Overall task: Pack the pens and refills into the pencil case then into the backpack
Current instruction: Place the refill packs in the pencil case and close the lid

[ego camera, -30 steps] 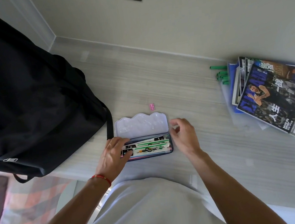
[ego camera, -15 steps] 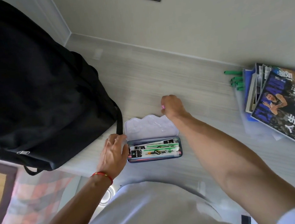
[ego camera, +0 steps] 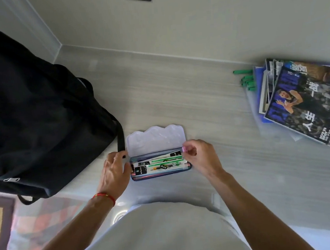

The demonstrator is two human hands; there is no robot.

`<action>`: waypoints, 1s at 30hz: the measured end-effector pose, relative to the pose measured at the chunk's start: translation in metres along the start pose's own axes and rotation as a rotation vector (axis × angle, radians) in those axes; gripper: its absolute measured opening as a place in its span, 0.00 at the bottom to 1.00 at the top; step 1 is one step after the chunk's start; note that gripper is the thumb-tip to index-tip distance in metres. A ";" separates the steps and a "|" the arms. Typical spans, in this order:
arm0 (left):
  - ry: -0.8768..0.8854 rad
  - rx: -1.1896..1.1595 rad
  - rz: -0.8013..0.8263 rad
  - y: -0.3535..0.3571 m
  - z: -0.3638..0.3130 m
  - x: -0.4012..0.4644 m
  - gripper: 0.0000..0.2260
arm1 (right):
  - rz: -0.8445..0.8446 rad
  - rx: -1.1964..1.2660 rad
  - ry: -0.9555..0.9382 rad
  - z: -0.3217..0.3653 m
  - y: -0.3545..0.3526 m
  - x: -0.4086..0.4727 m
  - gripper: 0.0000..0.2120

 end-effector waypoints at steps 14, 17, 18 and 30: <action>-0.243 -0.167 0.118 0.004 -0.008 0.015 0.14 | -0.080 0.067 0.095 -0.002 -0.013 -0.003 0.09; -0.368 -0.269 0.140 0.003 -0.013 0.024 0.13 | 0.046 0.089 0.203 0.003 -0.012 0.014 0.16; -0.396 -0.294 0.152 0.003 -0.013 0.026 0.16 | 0.088 0.114 0.233 0.006 -0.011 0.019 0.18; -0.413 -0.533 0.154 -0.013 -0.023 0.034 0.20 | -0.056 0.536 0.396 0.007 -0.013 0.022 0.19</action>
Point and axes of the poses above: each hand's wrist, its own x-axis towards the middle knuckle, its own y-axis out of the palm, z = x × y, the point moved 2 cm from there along x, towards the middle knuckle, and after that the axes turned 7 degrees about -y, right-handed, at the moved point
